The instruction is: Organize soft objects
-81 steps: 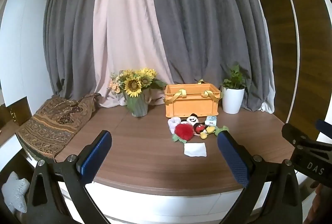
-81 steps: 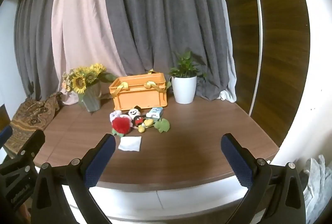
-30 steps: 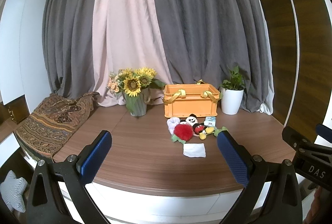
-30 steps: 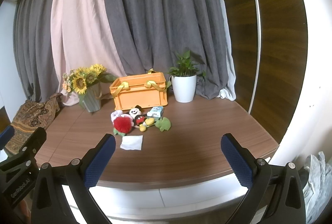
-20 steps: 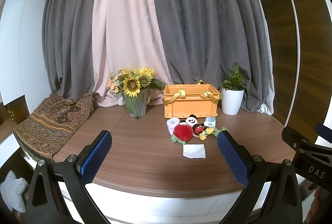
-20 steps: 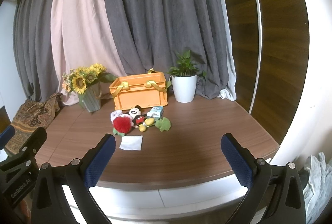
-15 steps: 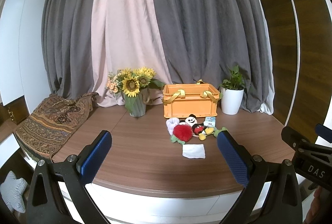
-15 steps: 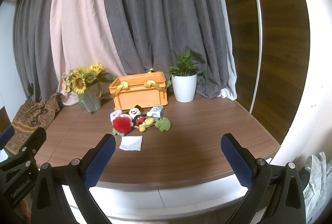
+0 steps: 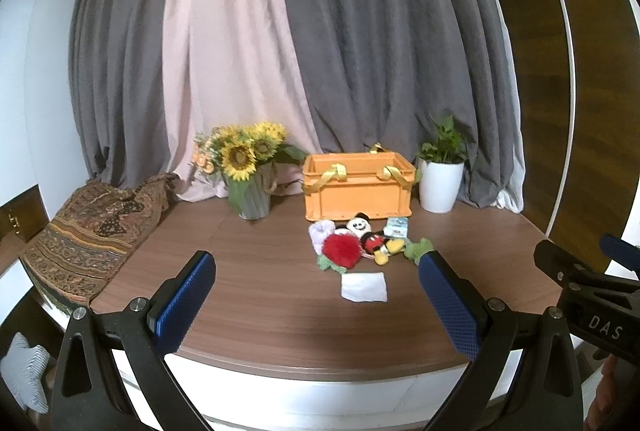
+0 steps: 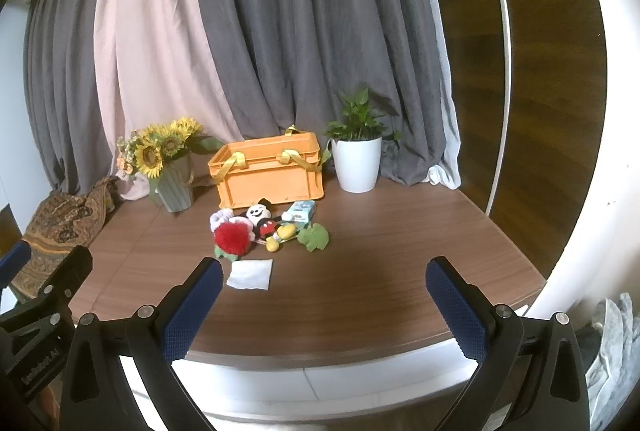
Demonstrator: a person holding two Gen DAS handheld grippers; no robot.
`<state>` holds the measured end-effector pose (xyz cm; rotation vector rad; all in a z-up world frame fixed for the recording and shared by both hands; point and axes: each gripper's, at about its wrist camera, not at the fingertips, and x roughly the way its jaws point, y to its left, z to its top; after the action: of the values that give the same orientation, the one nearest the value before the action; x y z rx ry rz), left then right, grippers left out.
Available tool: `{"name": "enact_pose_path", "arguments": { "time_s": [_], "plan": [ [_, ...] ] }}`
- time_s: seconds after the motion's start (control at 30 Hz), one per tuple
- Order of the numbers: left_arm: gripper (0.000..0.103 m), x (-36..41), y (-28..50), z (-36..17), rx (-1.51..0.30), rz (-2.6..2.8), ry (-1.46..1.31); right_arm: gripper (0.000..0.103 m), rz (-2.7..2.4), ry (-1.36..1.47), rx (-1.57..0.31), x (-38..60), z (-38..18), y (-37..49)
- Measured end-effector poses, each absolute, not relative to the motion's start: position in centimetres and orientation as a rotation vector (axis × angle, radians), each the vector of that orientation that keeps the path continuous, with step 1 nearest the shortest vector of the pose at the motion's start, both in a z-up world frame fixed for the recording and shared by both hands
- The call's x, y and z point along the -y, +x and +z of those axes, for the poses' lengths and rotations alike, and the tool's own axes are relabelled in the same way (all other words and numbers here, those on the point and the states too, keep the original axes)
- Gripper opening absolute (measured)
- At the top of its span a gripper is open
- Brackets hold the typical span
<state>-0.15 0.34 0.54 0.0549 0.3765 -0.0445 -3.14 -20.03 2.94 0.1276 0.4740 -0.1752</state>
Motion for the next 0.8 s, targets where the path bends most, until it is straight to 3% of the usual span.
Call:
{"name": "enact_pose_path", "arguments": {
  "time_s": [0.43,0.8],
  "plan": [
    [0.103,3.6,5.6,-3.0,-0.452,-0.097,0.103,0.103,-0.138,0.129,-0.58,22.6,-0.3,1.1],
    [0.095,5.2,15.3,-6.6,-0.493,-0.119,0.103,0.103,-0.067,0.075,-0.644,24.3,-1.7,13.0]
  ]
}}
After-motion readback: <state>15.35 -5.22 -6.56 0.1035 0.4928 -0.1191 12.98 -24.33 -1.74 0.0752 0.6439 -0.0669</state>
